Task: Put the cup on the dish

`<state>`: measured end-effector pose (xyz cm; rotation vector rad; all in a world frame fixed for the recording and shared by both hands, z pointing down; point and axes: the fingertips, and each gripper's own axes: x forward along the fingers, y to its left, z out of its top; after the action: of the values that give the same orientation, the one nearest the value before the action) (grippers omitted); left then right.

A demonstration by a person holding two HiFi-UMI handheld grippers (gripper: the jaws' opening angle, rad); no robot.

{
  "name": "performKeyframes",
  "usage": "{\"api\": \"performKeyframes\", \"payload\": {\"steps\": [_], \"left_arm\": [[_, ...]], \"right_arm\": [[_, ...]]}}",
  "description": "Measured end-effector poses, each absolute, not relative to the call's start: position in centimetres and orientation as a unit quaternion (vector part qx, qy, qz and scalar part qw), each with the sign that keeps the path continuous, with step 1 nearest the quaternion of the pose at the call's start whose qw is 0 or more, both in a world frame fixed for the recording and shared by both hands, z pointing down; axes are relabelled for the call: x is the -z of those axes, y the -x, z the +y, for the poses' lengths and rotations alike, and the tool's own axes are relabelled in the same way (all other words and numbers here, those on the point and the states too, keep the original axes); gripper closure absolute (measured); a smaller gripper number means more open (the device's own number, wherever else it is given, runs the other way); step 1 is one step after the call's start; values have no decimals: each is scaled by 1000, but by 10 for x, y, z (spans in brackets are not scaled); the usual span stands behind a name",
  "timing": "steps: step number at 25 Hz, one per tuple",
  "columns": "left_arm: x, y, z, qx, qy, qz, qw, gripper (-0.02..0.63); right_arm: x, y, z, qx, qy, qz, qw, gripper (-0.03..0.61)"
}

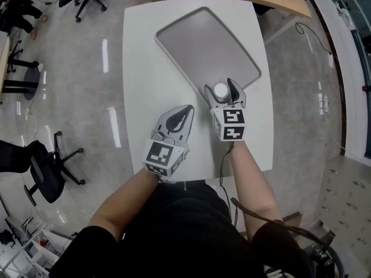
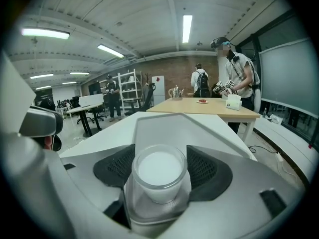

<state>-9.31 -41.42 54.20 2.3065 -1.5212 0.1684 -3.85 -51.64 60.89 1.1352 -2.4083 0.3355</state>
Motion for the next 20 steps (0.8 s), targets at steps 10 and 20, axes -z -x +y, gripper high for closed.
{"api": "performKeyframes", "payload": {"steps": [10,20], "left_arm": [[-492,76,-393,-43,-828,-539,148,609],[-411,40,-335,-7,-839,-536,95,609]], "right_arm": [[-514,17,-468,-93,-429,-887,141,301],[-414,-45,-376,-41,-484,-871,73,533]]}}
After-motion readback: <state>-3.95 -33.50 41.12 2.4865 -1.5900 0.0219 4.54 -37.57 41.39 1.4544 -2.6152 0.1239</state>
